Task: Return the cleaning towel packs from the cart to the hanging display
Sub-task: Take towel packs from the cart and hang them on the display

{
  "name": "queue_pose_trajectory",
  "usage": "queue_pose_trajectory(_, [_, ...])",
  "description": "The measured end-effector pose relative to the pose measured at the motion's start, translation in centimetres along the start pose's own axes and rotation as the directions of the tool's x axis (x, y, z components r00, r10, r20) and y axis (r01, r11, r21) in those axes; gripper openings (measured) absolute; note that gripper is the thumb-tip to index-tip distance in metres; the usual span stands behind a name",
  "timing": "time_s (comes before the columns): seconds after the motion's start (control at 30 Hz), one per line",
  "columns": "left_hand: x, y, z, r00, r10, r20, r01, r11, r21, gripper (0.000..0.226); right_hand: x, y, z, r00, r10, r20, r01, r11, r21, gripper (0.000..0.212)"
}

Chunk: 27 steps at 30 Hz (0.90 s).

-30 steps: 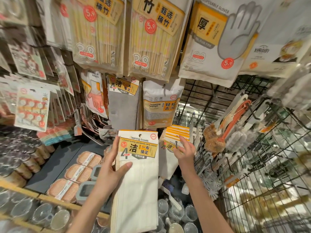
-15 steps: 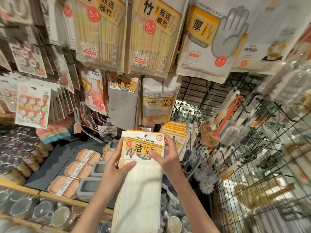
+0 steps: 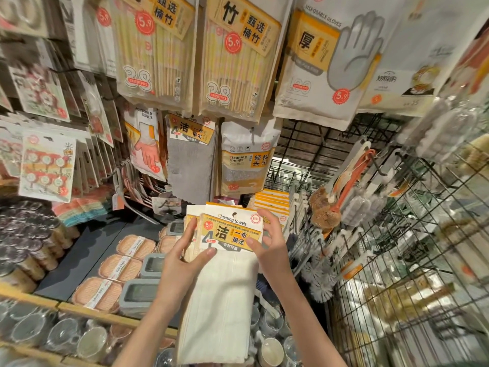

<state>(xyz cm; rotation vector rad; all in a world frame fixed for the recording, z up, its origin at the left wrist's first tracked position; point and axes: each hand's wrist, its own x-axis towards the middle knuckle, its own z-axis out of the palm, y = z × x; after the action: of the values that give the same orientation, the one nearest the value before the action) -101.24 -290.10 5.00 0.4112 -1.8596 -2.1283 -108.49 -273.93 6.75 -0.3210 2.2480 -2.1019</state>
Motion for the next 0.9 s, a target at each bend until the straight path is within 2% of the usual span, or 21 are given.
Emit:
queue_pose_trajectory(0.17, [0.9, 0.0, -0.7, 0.999, 0.041, -0.003, -0.041, 0.998, 0.04, 0.053, 0.8, 1.1, -2.2, 0.997, 0.071, 0.002, -0.071, 0.996, -0.056, 0.039])
queue_pose_trajectory(0.4, [1.8, -0.4, -1.6, 0.998, 0.066, -0.02, -0.062, 0.984, 0.165, 0.054, 2.1, 4.4, -5.3, 0.974, 0.181, -0.135, -0.187, 0.982, -0.036, 0.044])
queue_pose_trajectory(0.57, [2.5, -0.3, -1.8, 0.996, 0.079, -0.037, -0.07, 0.976, 0.208, 0.054, 3.8, 6.1, -6.5, 0.957, 0.231, -0.173, -0.249, 0.965, -0.084, 0.045])
queue_pose_trajectory(0.9, [3.5, -0.2, -2.3, 0.991, 0.067, -0.114, -0.047, 0.984, 0.169, 0.057, 6.5, 9.4, -7.7, 0.949, 0.235, -0.212, -0.261, 0.96, -0.103, 0.04])
